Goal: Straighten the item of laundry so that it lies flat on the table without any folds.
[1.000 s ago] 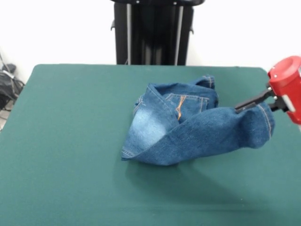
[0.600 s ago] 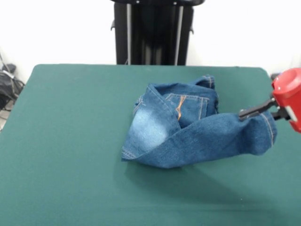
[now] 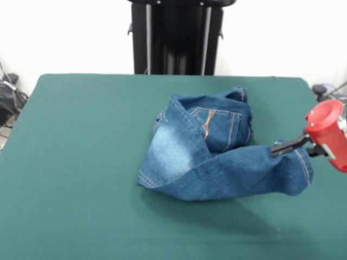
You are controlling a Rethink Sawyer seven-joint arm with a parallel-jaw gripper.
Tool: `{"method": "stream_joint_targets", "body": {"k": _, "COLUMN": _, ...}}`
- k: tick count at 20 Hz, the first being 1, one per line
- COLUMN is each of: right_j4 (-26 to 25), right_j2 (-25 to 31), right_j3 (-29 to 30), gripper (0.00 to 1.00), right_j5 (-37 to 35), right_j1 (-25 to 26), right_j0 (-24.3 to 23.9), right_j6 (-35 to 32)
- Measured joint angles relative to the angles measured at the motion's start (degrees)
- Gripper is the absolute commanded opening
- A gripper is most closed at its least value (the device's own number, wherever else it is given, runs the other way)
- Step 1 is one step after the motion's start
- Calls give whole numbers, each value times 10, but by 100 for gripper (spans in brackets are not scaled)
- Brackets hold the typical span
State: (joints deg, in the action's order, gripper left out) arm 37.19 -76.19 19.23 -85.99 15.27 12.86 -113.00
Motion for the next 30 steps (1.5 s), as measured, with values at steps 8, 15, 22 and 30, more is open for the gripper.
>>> {"method": "stream_joint_targets", "body": {"k": 8, "right_j4": 56, "right_j2": 13, "right_j3": -30, "gripper": 0, "right_j5": -11, "right_j1": 3, "right_j0": -32, "right_j6": 0}}
{"method": "stream_joint_targets", "body": {"k": 15, "right_j4": 99, "right_j2": 44, "right_j3": -38, "gripper": 0, "right_j5": -11, "right_j1": 5, "right_j0": -51, "right_j6": 0}}
{"method": "stream_joint_targets", "body": {"k": 22, "right_j4": 131, "right_j2": 97, "right_j3": -44, "gripper": 0, "right_j5": -11, "right_j1": 12, "right_j0": -74, "right_j6": 0}}
{"method": "stream_joint_targets", "body": {"k": 30, "right_j4": 156, "right_j2": 161, "right_j3": -69, "gripper": 0, "right_j5": -11, "right_j1": 35, "right_j0": -104, "right_j6": 2}}
